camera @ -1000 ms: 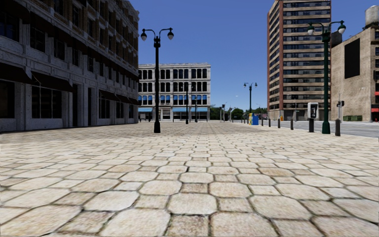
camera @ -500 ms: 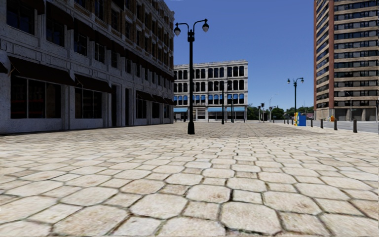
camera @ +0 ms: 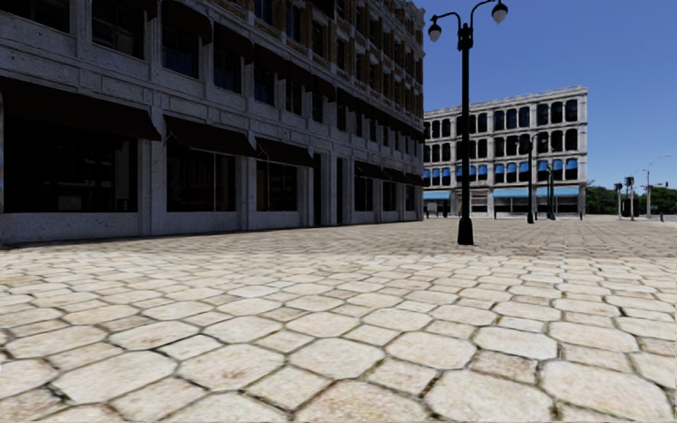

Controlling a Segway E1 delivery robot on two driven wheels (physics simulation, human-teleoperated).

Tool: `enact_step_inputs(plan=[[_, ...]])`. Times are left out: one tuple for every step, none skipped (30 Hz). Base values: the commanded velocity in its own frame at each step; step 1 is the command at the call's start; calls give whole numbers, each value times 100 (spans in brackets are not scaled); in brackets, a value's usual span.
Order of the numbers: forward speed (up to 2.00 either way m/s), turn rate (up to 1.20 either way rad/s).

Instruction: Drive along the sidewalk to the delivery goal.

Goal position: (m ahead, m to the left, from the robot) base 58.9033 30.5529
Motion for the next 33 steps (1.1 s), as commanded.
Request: enact_step_inputs(plan=[[196, 76], [196, 76], [196, 76], [196, 76], [196, 76], [196, 76], [196, 76], [196, 76], [196, 76], [196, 76], [196, 76], [196, 76], [196, 76], [196, 76], [196, 75], [196, 75], [196, 75], [196, 75], [196, 75], [196, 75], [196, 75], [196, 75], [196, 75], [196, 75], [196, 75], [196, 75], [196, 75], [196, 75], [196, 75], [196, 75], [196, 75], [196, 75], [196, 74]])
